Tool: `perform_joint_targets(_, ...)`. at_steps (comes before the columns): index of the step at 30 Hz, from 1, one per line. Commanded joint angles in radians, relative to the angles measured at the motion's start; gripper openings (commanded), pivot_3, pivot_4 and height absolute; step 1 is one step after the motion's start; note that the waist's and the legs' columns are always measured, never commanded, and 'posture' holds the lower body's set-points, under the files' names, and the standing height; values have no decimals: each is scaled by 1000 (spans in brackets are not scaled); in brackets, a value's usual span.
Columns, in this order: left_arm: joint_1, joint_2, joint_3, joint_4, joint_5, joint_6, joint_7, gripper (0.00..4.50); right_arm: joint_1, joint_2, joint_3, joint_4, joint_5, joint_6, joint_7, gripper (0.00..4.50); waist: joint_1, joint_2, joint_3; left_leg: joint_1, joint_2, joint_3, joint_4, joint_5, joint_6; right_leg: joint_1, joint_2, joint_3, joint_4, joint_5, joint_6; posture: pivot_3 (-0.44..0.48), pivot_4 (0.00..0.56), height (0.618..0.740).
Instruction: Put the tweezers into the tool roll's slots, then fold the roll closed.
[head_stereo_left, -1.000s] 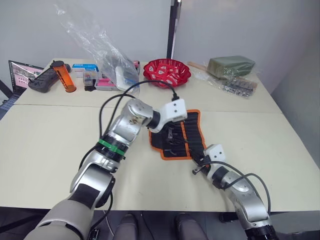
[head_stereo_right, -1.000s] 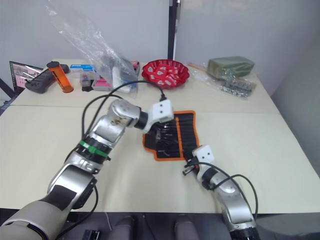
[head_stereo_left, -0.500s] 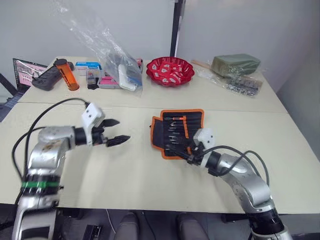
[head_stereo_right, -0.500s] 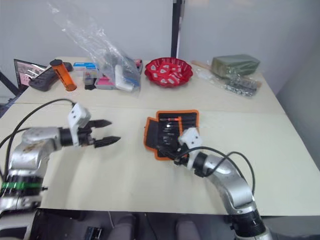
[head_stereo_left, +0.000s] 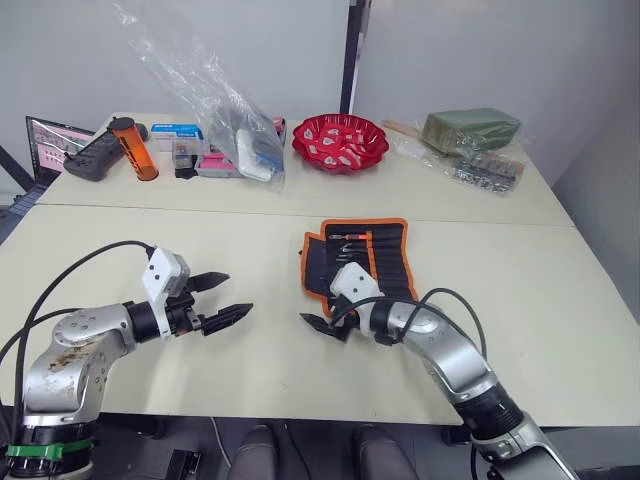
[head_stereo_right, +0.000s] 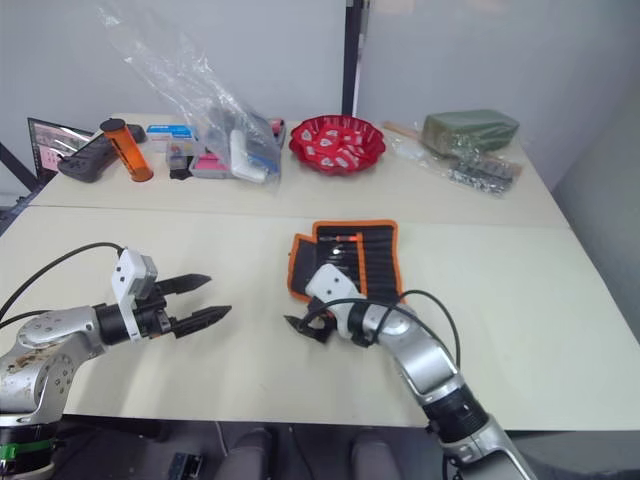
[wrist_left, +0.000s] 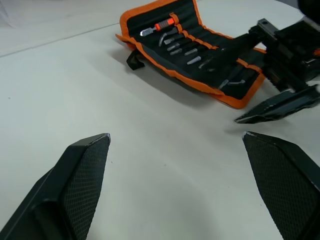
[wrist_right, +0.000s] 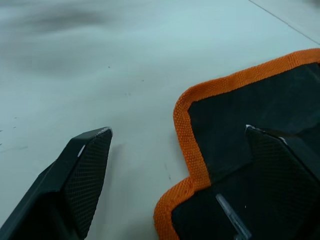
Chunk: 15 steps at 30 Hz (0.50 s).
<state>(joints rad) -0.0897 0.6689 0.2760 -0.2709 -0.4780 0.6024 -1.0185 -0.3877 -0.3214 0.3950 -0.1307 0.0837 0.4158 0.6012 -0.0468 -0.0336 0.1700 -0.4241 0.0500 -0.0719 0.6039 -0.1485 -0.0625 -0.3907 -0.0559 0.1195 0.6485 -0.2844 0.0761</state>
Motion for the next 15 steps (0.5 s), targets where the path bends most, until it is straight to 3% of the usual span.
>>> perform_joint_targets(1, 32, 23, 51, -50, -33, -10, 26, 4500, -46, 47, 11, 54, -57, -68, -44, 4481, -1, 0, 0, 0, 0, 0, 0, 0, 0, 0, 0, 0, 0, 0, 0, 0, 150, 740)
perform_joint_targets(5, 55, 35, 42, -52, -25, -37, 42, 4500, -76, 95, 8, 120, -84, -113, -61, 4481, -1, 0, 0, 0, 0, 0, 0, 0, 0, 0, 0, 0, 0, 0, 0, 0, 150, 740)
perform_joint_targets(8, 62, 41, 36, -46, -19, -56, 49, 4500, -92, 123, -1, 152, -85, -139, -62, 3673, 1, 0, 0, 0, 0, 0, 0, 0, 0, 0, 0, 0, 0, 1, -1, 0, 150, 740)
perform_joint_targets(15, 67, 73, 0, -4, 14, -94, 52, 4500, -130, 164, -15, 216, -74, -156, -41, 1326, -2, 1, 0, 0, 0, 0, 0, 0, 0, 0, 0, 0, 0, 1, -1, 0, 150, 740)
